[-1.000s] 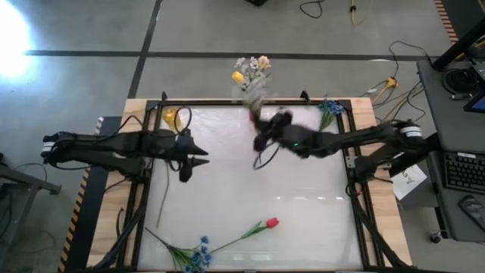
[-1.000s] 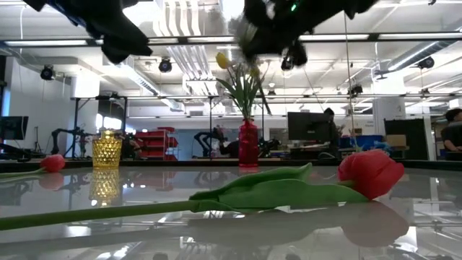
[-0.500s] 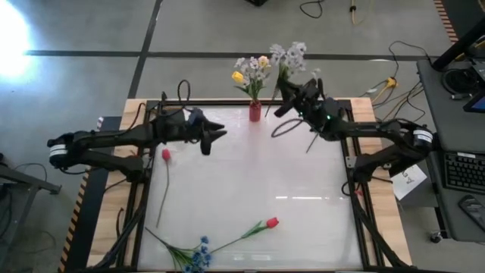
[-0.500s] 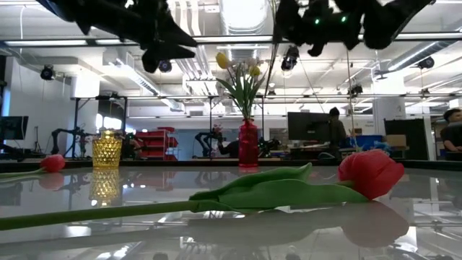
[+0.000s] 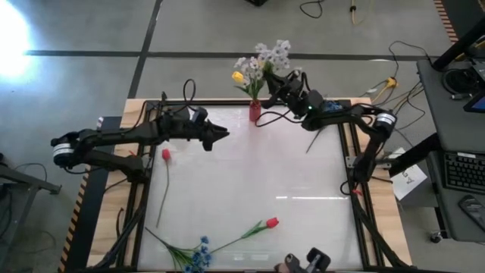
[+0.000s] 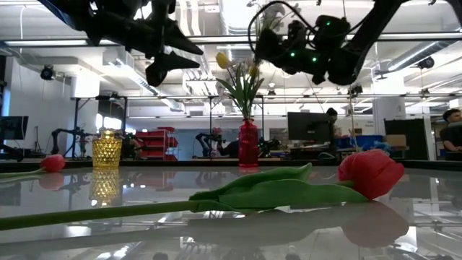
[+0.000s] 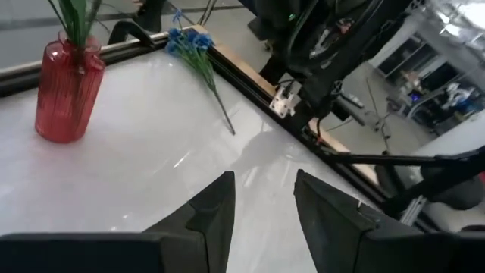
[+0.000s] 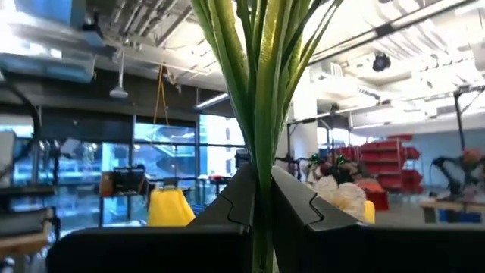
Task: Sort flowers into vase by color
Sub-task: Put the white flowers into the red vase
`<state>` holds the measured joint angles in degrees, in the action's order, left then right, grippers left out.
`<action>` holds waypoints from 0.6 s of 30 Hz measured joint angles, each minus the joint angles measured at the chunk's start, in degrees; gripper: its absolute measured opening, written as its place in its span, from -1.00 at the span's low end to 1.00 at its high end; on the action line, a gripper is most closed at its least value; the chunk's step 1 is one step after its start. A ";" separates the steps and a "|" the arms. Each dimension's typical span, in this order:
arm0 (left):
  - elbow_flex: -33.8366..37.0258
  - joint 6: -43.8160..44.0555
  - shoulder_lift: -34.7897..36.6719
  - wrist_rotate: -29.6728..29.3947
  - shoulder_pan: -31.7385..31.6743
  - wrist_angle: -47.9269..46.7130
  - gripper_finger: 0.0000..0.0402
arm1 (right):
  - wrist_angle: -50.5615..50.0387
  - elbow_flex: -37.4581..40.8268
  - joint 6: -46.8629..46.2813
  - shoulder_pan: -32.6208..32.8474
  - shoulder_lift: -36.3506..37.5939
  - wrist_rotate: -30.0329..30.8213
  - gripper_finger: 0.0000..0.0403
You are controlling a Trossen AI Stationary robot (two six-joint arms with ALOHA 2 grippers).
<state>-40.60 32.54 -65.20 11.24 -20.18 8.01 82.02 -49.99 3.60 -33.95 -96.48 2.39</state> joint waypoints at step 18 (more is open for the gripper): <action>0.00 -0.22 0.12 -0.05 0.11 -0.80 -0.37 | -6.81 1.89 7.32 0.04 6.97 -5.48 -0.92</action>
<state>-40.60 32.32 -65.07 11.19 -20.08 7.21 75.21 -48.10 10.92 -33.91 -89.50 -3.09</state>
